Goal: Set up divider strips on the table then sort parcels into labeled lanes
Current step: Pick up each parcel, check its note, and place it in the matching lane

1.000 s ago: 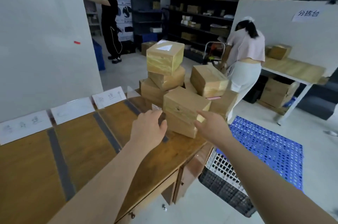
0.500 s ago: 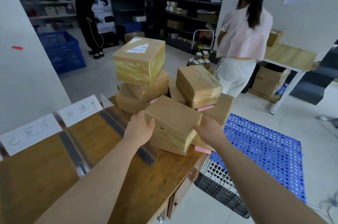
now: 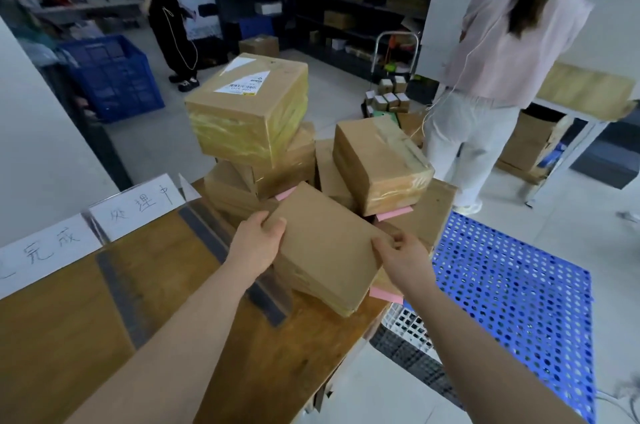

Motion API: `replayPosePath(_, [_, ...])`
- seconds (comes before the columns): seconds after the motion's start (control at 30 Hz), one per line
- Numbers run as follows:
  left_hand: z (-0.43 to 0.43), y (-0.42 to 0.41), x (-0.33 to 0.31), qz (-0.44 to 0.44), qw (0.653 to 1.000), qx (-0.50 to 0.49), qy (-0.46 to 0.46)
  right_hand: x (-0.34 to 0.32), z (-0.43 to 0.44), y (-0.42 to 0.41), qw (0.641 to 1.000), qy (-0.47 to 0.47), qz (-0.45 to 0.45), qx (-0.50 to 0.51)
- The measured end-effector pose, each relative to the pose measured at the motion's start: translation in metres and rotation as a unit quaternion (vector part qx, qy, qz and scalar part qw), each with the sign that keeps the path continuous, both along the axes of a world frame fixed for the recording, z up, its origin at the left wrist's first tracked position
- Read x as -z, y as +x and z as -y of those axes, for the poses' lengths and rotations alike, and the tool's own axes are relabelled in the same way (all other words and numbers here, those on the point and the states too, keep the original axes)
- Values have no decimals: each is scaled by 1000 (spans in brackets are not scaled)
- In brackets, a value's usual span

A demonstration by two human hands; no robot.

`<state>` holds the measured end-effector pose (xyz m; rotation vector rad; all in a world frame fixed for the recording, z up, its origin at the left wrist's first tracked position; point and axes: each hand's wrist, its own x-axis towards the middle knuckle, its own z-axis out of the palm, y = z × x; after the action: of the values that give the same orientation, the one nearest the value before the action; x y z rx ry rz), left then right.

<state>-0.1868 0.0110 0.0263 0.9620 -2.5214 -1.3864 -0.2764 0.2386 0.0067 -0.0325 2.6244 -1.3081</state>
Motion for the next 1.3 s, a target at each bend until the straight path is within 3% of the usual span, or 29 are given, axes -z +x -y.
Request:
replayPosePath(0.2, [-22, 34, -15, -69, 989, -118, 57, -30, -11, 7, 996, -45, -63, 50])
replayPosePath(0.33, [-43, 48, -25, -144, 961, -204, 119, -43, -13, 21, 997, -48, -49, 27])
replayPosePath(0.47, [-48, 58, -24, -158, 947, -237, 151, -42, -15, 39, 992, -126, 20, 19])
replayPosePath(0.63, [-52, 72, -26, -198, 952, -172, 158, -45, -16, 44, 971, -203, 122, 20])
replayPosePath(0.8, [-39, 88, -20, -221, 956, -38, 188, -51, -17, 47, 959, -257, 115, 45])
replayPosePath(0.9, [-33, 94, -16, -254, 942, 22, 219, -53, -13, 48, 929, -327, 141, 101])
replayPosePath(1.17, [-32, 101, -17, -273, 907, -20, 320, -42, -6, 59, 923, -368, 101, 48])
replayPosePath(1.3, [-35, 103, -15, -230, 921, 6, 314, -39, -4, 63, 928, -360, 82, 52])
